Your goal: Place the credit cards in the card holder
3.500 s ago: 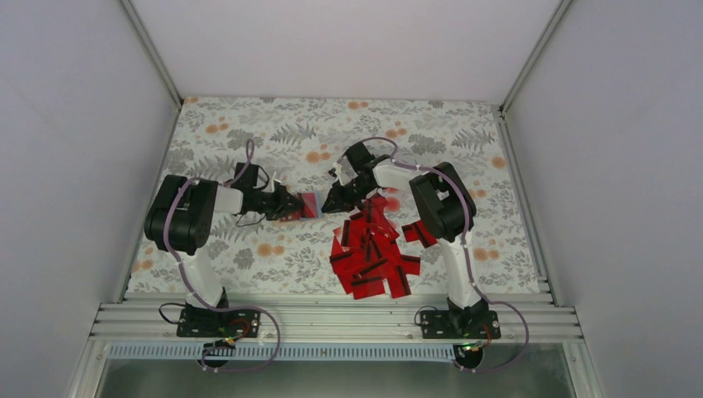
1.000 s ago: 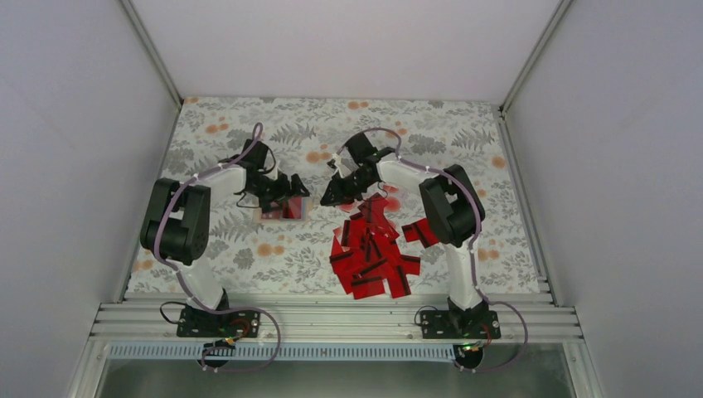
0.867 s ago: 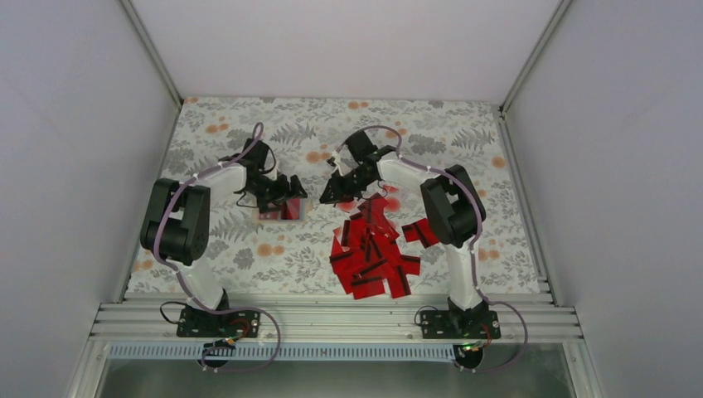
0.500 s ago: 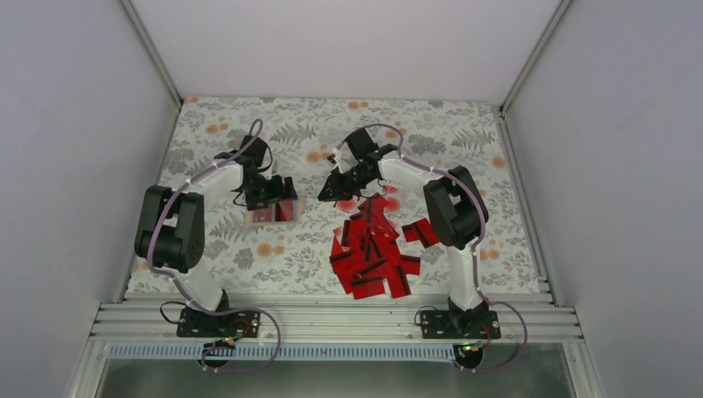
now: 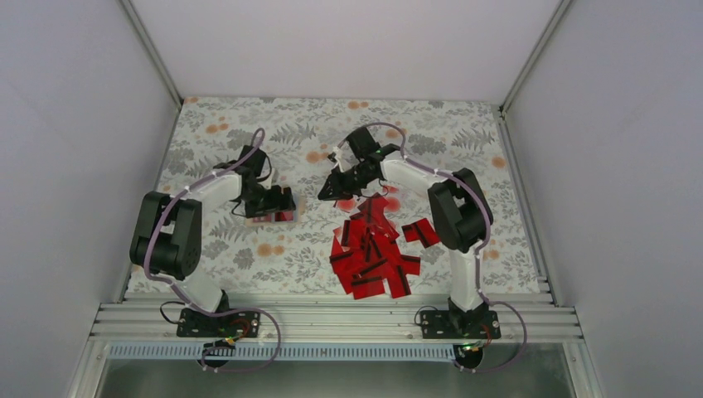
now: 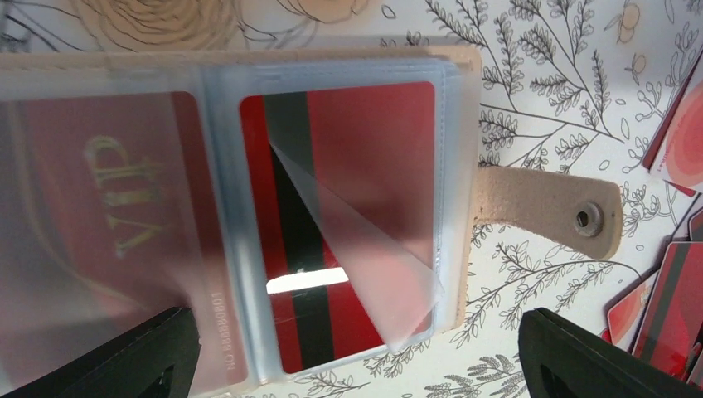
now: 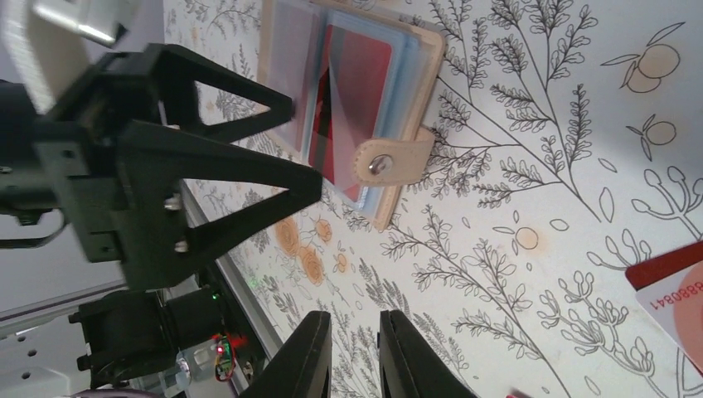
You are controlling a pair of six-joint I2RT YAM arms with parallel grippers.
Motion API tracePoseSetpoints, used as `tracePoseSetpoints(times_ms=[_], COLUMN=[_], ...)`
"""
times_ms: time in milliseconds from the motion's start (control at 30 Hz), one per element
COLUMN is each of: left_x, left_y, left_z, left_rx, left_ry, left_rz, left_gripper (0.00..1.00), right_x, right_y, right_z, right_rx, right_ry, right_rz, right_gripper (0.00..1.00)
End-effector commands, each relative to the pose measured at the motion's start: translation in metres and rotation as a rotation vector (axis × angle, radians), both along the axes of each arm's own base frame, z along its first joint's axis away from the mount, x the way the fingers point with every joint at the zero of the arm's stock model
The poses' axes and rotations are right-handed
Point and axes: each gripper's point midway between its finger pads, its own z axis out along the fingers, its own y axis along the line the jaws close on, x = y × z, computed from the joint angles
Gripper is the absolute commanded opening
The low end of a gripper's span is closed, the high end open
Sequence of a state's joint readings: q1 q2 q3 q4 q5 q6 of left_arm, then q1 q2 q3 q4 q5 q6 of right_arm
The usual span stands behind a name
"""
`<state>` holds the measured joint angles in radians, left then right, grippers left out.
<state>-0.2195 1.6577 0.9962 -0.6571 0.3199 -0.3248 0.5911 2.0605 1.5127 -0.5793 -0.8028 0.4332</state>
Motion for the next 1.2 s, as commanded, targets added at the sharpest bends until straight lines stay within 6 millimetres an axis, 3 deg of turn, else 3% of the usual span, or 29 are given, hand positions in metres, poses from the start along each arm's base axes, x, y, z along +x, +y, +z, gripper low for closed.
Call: tracePoseSetpoints(times_ms=[0, 267, 667, 900, 1167], left_x=[0.003, 0.001, -0.001, -0.002, 0.001], left_y=[-0.015, -0.023, -0.011, -0.031, -0.058], left_z=[-0.001, 0.0, -0.014, -0.021, -0.01], left_rx=[-0.061, -0.041, 0.074, 0.001, -0.07], left_ry=[-0.028, -0.032, -0.009, 0.004, 0.004], left_rz=[-0.008, 0.001, 0.051, 0.024, 0.016], left_gripper=[0.95, 0.93, 0.93, 0.93, 0.93], right_x=[-0.008, -0.021, -0.03, -0.031, -0.028], right_y=[-0.001, -0.012, -0.02, -0.026, -0.034], right_z=[0.021, 0.02, 0.023, 0.024, 0.028], right_rx=[0.019, 0.006, -0.001, -0.014, -0.018], right_ry=[-0.057, -0.065, -0.082, -0.095, -0.106], right_rz=[0.02, 0.025, 0.033, 0.027, 0.013], right_gripper=[0.16, 0.16, 0.16, 0.15, 0.15])
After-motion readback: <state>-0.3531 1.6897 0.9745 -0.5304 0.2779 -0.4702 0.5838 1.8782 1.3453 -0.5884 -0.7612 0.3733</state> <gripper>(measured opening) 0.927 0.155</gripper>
